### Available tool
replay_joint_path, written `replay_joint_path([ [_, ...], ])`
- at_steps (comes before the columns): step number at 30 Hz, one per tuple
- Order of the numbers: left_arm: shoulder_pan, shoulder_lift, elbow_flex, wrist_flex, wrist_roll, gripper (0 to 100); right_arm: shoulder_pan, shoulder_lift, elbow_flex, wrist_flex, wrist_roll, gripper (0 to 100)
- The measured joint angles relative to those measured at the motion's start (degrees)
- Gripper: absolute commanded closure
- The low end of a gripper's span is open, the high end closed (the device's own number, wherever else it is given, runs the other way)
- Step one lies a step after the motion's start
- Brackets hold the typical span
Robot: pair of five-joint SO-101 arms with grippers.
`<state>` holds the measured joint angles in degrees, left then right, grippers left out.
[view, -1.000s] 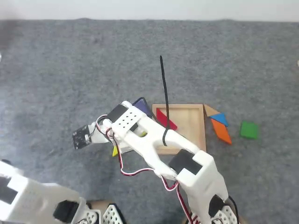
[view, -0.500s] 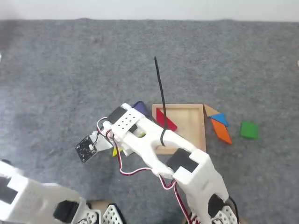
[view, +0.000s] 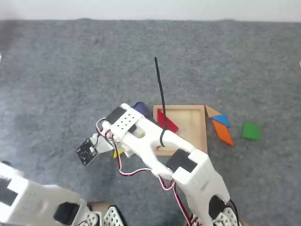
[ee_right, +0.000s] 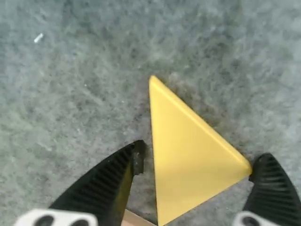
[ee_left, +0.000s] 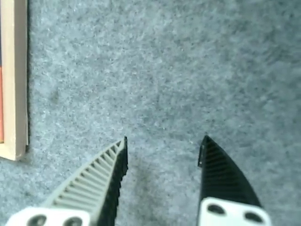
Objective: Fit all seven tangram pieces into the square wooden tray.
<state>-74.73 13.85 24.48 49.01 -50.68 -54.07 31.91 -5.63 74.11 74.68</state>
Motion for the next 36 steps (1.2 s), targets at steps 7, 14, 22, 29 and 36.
replay_joint_path([
  [7,0.0,0.0,0.0,0.0,0.0,76,-0.09,0.0,-0.79,0.0,0.0,75.3],
  [14,0.0,0.0,0.0,0.0,-0.09,76,-0.09,-0.09,-0.79,0.35,0.0,75.3],
  [22,0.0,0.0,0.0,0.0,-0.09,76,-0.53,-1.14,-1.93,6.15,-0.26,75.3],
  [29,0.0,0.0,0.0,0.0,-0.09,76,1.32,-5.01,-1.93,10.81,-2.55,75.3],
  [36,0.53,0.0,0.0,0.0,-0.09,76,3.08,-12.13,-2.11,11.78,-10.46,75.3],
])
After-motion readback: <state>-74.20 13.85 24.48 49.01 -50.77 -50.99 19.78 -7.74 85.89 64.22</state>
